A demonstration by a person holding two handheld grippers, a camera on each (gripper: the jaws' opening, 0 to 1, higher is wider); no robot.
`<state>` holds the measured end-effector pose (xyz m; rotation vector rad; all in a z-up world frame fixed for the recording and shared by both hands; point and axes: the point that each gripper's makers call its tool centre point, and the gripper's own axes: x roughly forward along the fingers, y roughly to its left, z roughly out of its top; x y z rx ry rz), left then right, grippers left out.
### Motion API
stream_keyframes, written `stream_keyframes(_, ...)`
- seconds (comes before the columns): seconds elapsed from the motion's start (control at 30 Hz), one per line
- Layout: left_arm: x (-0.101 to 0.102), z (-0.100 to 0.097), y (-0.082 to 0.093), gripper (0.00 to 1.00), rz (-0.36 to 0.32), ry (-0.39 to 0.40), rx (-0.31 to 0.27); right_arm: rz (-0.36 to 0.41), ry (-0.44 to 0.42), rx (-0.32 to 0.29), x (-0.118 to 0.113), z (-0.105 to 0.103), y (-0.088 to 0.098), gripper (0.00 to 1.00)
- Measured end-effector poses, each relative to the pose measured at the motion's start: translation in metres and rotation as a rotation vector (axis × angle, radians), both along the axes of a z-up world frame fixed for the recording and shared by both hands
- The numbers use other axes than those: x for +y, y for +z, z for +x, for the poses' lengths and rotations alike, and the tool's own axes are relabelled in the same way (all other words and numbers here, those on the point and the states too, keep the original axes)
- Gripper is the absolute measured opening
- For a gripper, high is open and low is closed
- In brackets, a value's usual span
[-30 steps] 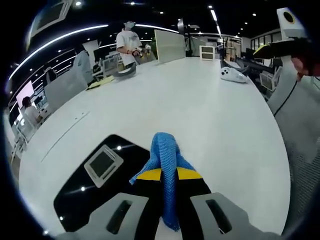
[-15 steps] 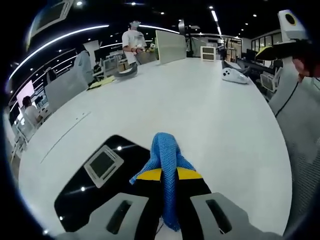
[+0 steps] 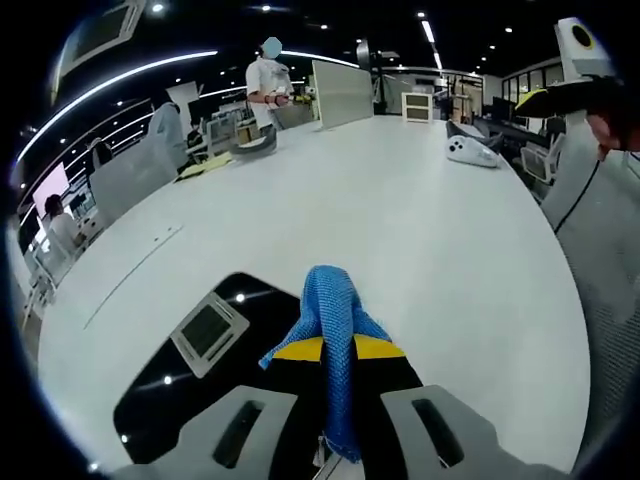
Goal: Wipe the mirror surface with the cleaning cloth until all visible marks leave the cleaned area.
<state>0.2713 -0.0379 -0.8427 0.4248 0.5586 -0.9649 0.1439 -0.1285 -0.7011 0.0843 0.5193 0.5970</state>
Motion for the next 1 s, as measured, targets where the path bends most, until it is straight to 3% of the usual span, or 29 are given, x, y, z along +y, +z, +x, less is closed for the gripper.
stream_keyframes(1.0, 0.007, 0.024, 0.000, 0.06, 0.005, 0.006, -0.010, -0.008, -0.021, 0.003, -0.003, 0.004, 0.000, 0.95)
